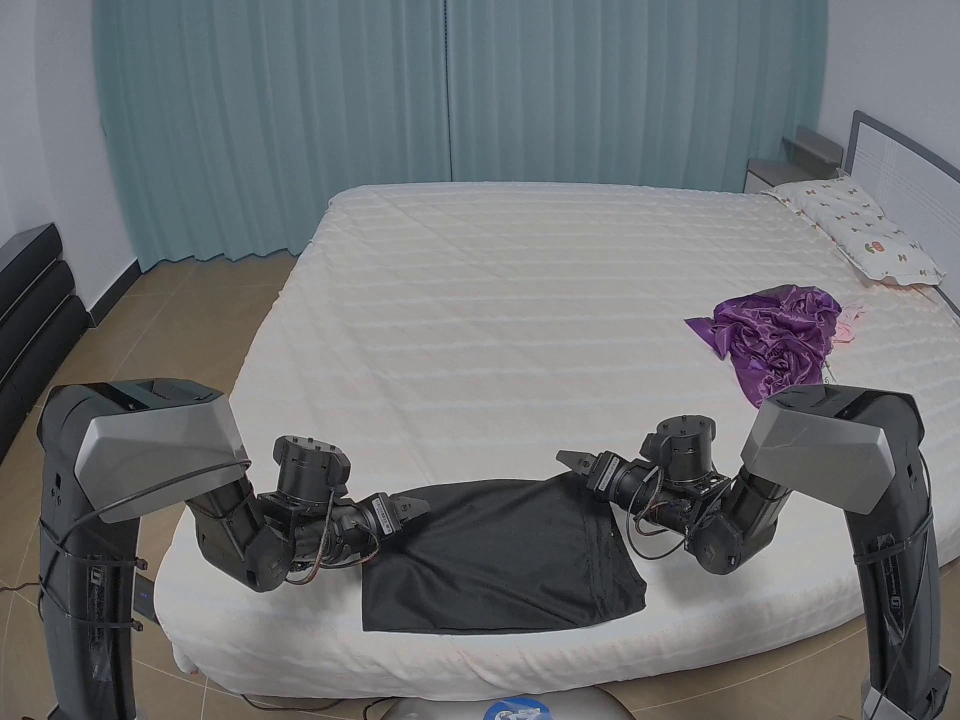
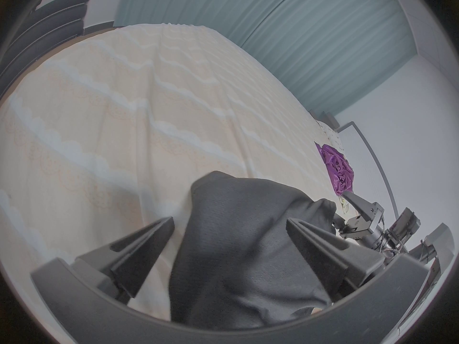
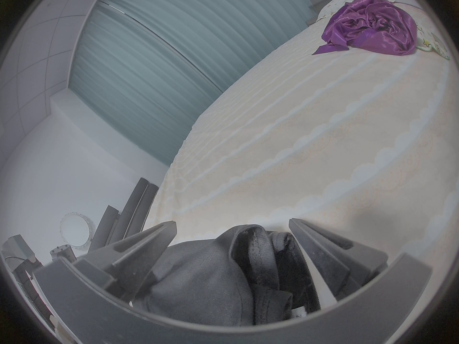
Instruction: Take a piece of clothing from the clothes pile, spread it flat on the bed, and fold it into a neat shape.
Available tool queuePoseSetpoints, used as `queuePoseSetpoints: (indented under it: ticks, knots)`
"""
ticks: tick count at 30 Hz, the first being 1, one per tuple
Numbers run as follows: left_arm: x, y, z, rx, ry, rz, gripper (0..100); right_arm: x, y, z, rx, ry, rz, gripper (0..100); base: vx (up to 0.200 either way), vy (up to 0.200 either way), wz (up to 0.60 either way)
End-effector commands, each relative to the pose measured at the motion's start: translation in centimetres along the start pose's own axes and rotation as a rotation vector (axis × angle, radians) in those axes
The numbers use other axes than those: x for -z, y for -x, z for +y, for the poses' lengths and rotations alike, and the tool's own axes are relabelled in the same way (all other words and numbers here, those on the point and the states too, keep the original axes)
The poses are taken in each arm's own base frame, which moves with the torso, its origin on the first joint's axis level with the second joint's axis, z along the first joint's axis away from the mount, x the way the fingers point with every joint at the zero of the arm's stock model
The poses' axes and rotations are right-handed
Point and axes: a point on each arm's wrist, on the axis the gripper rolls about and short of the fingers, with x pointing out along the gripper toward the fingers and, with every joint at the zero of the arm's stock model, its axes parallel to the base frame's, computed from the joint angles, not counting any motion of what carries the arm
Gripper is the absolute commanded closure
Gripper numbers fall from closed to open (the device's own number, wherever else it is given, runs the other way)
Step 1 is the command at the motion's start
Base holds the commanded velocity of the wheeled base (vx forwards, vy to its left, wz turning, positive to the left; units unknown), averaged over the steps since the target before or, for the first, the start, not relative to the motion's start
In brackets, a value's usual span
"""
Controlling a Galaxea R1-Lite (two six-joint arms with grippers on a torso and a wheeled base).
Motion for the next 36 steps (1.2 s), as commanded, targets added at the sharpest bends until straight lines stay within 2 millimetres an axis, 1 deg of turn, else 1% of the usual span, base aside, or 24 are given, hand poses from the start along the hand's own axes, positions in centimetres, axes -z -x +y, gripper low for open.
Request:
queuePoseSetpoints:
  ticks: [1,8,13,21,27,28,36]
  knots:
    - [-0.2,0.2,-0.3,0.004,-0.001,-0.015,100,-0.2,0.1,0.2,-0.005,-0.001,-0.005,0,0.000,0.000,0.00]
    - [-1.1,0.4,0.4,-0.069,0.014,-0.091,100,-0.2,0.1,0.2,-0.004,-0.004,-0.004,0,0.000,0.000,0.00]
    - [-1.3,0.4,0.5,-0.079,0.017,-0.103,100,-0.2,0.0,0.2,-0.005,-0.007,-0.003,0,0.000,0.000,0.00]
    - [-1.1,0.3,0.7,-0.084,0.013,-0.098,100,0.0,-0.7,0.0,-0.015,-0.006,0.002,0,0.000,0.000,0.00]
    - [-1.1,0.2,0.7,-0.085,0.015,-0.097,100,0.4,-1.8,-0.5,-0.009,-0.007,0.009,0,0.000,0.000,0.00]
    - [-1.1,0.2,0.8,-0.085,0.016,-0.098,100,0.4,-1.8,-0.5,-0.004,-0.008,0.014,100,0.000,0.000,0.00]
    - [-1.2,0.2,0.9,-0.086,0.017,-0.101,100,0.2,-1.6,-0.7,0.009,-0.013,0.011,100,0.000,0.000,0.00]
